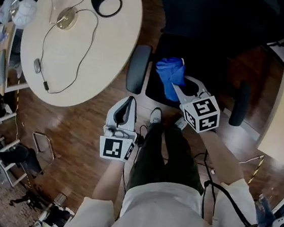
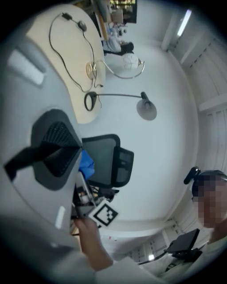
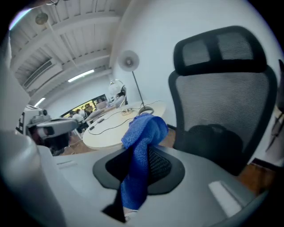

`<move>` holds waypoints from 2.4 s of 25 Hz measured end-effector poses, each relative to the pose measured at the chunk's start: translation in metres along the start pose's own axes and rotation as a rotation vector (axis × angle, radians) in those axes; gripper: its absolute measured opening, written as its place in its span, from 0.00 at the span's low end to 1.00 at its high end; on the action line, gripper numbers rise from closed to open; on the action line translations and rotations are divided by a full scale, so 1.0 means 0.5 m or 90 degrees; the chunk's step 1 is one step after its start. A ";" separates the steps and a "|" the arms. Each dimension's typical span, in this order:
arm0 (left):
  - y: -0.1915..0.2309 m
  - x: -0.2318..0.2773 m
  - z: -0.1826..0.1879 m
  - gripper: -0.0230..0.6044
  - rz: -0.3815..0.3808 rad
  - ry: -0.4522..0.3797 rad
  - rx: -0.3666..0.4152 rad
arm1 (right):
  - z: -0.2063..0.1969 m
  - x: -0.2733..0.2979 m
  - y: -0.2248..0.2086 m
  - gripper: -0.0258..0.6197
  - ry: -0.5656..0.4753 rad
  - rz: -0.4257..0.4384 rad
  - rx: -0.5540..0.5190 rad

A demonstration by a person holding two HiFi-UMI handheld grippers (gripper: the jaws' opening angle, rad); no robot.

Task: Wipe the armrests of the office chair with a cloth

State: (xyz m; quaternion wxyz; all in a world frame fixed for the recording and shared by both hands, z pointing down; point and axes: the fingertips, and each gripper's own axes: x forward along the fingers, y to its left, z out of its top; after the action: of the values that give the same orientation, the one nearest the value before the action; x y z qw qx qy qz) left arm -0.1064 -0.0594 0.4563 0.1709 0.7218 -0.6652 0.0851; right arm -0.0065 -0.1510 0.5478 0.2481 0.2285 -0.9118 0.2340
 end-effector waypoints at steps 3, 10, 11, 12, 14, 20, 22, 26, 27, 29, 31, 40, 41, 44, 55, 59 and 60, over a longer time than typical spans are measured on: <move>0.079 -0.068 0.001 0.04 0.053 0.001 -0.035 | 0.032 0.193 0.002 0.17 0.079 0.028 -0.040; 0.178 -0.111 -0.097 0.04 0.117 0.008 -0.073 | -0.068 0.413 0.078 0.17 0.185 0.090 -0.080; 0.177 -0.113 -0.096 0.04 0.115 0.003 -0.075 | -0.105 0.374 0.141 0.17 0.197 0.130 -0.082; 0.172 -0.114 -0.096 0.04 0.109 0.000 -0.078 | -0.157 0.328 0.209 0.17 0.217 0.174 -0.078; 0.168 -0.109 -0.098 0.04 0.095 -0.002 -0.077 | -0.252 0.255 0.328 0.17 0.227 0.246 -0.050; 0.146 -0.048 -0.123 0.04 0.055 -0.006 -0.065 | -0.207 0.162 0.182 0.17 -0.008 0.116 -0.019; 0.128 -0.008 -0.164 0.04 0.038 0.003 -0.061 | -0.213 0.199 0.051 0.17 -0.026 0.063 -0.009; 0.095 0.087 -0.290 0.04 0.022 0.041 -0.060 | -0.271 0.365 -0.065 0.17 -0.028 0.077 0.008; 0.089 0.089 -0.314 0.04 0.030 0.042 -0.062 | -0.294 0.405 -0.066 0.17 -0.026 0.089 0.006; 0.083 0.076 -0.345 0.04 0.042 0.039 -0.065 | -0.338 0.478 -0.060 0.17 -0.015 0.103 -0.007; 0.083 0.055 -0.353 0.04 0.045 0.045 -0.062 | -0.382 0.548 -0.084 0.17 0.025 0.086 0.000; 0.146 0.003 -0.369 0.04 0.064 0.053 -0.053 | -0.401 0.624 -0.159 0.17 0.053 0.041 0.084; 0.146 0.002 -0.344 0.04 0.060 0.042 -0.052 | -0.353 0.551 -0.130 0.17 -0.002 0.055 0.096; 0.107 -0.022 -0.208 0.04 0.023 0.000 -0.052 | -0.170 0.206 -0.014 0.17 -0.163 0.090 0.113; -0.042 -0.187 0.342 0.04 -0.165 -0.169 0.070 | 0.281 -0.499 0.189 0.18 -0.438 -0.160 -0.034; -0.130 -0.231 0.443 0.04 -0.246 -0.226 0.095 | 0.312 -0.630 0.222 0.18 -0.498 -0.234 -0.034; -0.145 -0.239 0.464 0.04 -0.262 -0.229 0.095 | 0.322 -0.663 0.233 0.18 -0.506 -0.254 -0.041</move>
State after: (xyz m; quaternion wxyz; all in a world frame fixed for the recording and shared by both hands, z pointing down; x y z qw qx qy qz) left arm -0.0710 -0.0275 0.1898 0.0102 0.8557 -0.5164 -0.0319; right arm 0.1319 -0.0467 0.2024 -0.0742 0.4643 -0.8813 0.0471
